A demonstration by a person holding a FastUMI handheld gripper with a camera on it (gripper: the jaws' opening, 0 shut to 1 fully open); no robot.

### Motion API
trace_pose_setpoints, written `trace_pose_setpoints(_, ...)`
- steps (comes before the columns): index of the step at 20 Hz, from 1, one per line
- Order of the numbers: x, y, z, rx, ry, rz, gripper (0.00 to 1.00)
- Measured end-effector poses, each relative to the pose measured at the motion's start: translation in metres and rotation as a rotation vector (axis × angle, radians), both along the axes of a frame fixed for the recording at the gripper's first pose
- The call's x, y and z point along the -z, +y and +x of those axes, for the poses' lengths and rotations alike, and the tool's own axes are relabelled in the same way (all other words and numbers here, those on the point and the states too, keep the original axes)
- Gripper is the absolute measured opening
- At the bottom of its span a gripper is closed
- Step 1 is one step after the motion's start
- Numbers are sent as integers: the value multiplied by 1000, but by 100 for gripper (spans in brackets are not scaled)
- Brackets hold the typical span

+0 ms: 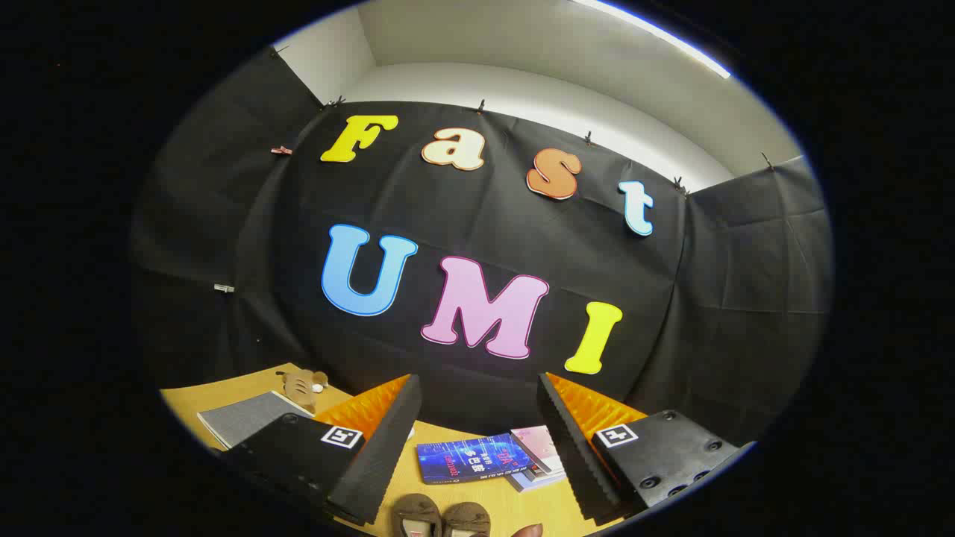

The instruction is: Open the storage box then place both shoes into the box .Put the left shoe in first, then the right shoe, with the right side of both shoes facing outward in a uniform manner.

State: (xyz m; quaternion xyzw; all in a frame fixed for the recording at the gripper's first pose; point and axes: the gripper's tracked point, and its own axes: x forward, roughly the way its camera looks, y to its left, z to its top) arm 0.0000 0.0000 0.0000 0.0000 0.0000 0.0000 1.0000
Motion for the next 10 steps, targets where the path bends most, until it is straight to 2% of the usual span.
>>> trace_pose_setpoints(10,-5,7,3,-10,-2,5,97)
